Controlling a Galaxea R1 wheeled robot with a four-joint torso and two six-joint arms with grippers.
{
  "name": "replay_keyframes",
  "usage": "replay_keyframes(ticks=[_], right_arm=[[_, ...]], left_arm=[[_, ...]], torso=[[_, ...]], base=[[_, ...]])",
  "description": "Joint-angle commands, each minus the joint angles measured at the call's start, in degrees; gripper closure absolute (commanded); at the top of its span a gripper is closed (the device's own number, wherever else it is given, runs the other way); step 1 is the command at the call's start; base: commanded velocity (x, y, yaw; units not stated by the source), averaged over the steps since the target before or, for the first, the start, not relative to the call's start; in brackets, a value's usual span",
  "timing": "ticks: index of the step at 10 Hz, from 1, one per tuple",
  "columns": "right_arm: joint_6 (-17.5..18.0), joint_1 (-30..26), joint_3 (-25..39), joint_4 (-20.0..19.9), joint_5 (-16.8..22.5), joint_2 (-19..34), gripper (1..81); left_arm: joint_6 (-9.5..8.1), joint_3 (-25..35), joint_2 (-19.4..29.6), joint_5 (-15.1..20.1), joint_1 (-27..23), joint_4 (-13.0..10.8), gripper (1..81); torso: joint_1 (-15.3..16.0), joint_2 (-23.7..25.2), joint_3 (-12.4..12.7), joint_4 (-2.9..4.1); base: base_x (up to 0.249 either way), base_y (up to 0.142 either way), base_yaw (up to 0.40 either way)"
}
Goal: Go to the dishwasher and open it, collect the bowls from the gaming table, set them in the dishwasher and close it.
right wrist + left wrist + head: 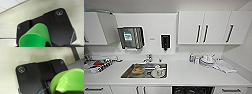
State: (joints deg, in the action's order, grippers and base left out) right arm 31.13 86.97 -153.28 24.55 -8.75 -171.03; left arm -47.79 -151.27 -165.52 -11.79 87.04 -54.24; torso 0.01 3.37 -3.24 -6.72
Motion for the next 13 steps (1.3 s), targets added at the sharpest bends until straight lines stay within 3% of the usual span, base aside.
replay_keyframes(ticks=[1, 5, 11, 13], right_arm=[[-0.11, -3.15, 0.11, 0.23, 1.99, 0.23, 81.1], [-0.11, -3.15, 0.19, 0.23, 2.07, 0.23, 81.1], [0.24, -2.90, 0.11, -0.29, 1.99, 0.84, 81.1], [0.33, -2.89, 0.19, -0.29, 1.99, 0.93, 81.1]], left_arm=[[0.23, 0.01, 0.89, 1.51, -2.80, -0.08, 81.1], [0.15, 0.19, 1.07, 1.15, -2.79, 0.18, 81.1], [0.06, 1.15, 1.94, -1.48, -2.71, 0.27, 81.1], [-0.03, 5.10, 4.40, -2.45, -2.79, 0.27, 81.1]], torso=[[0.00, 0.00, 0.00, 0.00], [-0.01, 0.02, 0.00, 0.00], [0.02, 0.00, -0.02, 0.00], [-0.01, 0.00, -5.65, 0.00]], base=[[0.122, 0.000, 0.000], [0.117, -0.031, 0.000], [0.000, 0.000, 0.000], [0.000, 0.000, 0.000]])
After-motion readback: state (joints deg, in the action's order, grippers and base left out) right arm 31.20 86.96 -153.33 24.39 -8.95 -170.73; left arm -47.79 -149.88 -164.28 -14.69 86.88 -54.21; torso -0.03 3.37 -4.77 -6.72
